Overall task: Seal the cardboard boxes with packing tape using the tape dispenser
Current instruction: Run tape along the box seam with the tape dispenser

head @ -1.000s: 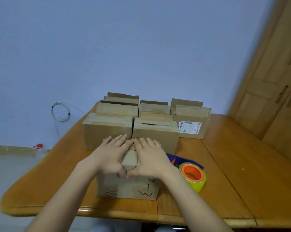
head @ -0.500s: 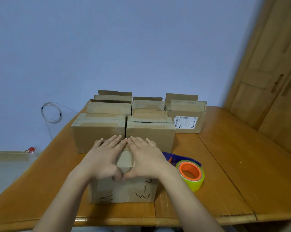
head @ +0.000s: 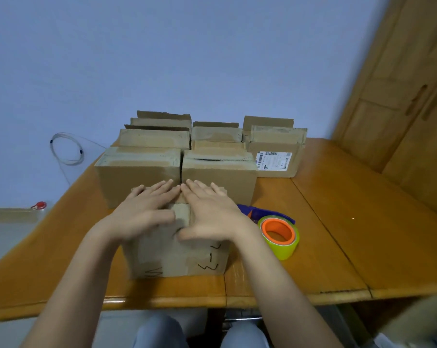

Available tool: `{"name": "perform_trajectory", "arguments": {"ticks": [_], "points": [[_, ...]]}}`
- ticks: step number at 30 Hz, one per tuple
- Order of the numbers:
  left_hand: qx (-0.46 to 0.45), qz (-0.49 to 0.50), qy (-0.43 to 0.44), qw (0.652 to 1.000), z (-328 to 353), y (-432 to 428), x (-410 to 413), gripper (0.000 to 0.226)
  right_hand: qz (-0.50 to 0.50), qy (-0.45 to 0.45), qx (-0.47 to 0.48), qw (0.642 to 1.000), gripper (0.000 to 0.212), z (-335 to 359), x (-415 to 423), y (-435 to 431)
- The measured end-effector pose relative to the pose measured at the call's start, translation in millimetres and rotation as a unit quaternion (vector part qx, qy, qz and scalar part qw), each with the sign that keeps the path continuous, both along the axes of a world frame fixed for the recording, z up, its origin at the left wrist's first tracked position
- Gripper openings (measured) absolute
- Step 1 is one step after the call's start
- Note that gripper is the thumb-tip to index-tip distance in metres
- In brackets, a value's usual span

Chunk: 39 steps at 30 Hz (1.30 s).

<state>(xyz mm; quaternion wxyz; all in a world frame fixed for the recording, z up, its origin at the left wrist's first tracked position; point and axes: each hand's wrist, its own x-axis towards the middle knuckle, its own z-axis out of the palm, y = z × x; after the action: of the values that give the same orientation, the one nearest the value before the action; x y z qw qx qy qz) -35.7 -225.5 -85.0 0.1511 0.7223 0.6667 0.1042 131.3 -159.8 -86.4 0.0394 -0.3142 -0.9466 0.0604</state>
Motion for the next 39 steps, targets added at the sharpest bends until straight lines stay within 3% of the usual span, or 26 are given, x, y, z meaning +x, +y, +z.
{"name": "perform_trajectory", "arguments": {"ticks": [2,4,7,10,11,13,16,19,22,24,28,33,36,39], "points": [[-0.007,0.017,-0.039,0.999,3,-1,2,0.099,0.007,0.016,-0.019,1.000,0.087,3,4,1],[0.004,0.044,0.024,0.999,1,4,9,0.089,0.009,0.064,-0.053,0.997,0.073,4,7,1],[0.024,0.105,0.118,0.987,-4,15,25,0.057,-0.003,0.158,-0.110,0.981,0.058,0,9,-1],[0.035,0.129,0.149,0.980,-4,20,35,0.052,-0.021,0.346,-0.258,0.902,0.035,2,23,4],[0.042,0.128,0.148,0.980,-4,19,35,0.053,-0.035,0.392,-0.261,0.881,0.032,5,33,9],[0.046,0.124,0.140,0.981,-7,14,34,0.056,-0.067,0.419,-0.201,0.883,0.037,12,57,25],[0.045,0.114,0.144,0.982,-11,10,33,0.058,-0.100,0.329,-0.107,0.933,0.048,14,95,53],[0.027,0.118,0.138,0.983,-10,11,33,0.058,-0.104,0.117,-0.048,0.986,0.073,-9,118,74],[0.031,0.115,0.140,0.983,-10,12,33,0.059,-0.105,-0.044,-0.005,0.993,0.090,-41,130,83],[0.038,0.111,0.143,0.983,-11,10,32,0.069,-0.119,-0.092,-0.008,0.989,0.094,-54,133,86],[0.071,0.101,0.107,0.987,-12,6,31,0.091,-0.158,-0.083,-0.021,0.984,0.090,-69,130,89],[0.058,0.039,0.030,0.997,-6,2,15,0.094,-0.194,-0.062,0.054,0.978,0.063,-70,125,91],[-0.033,-0.034,0.070,0.996,5,1,1,0.103,-0.190,-0.045,0.084,0.977,0.051,-66,124,90],[-0.064,-0.076,0.133,0.986,16,5,-9,0.101,-0.176,0.045,0.145,0.973,0.053,-61,125,86]]}}
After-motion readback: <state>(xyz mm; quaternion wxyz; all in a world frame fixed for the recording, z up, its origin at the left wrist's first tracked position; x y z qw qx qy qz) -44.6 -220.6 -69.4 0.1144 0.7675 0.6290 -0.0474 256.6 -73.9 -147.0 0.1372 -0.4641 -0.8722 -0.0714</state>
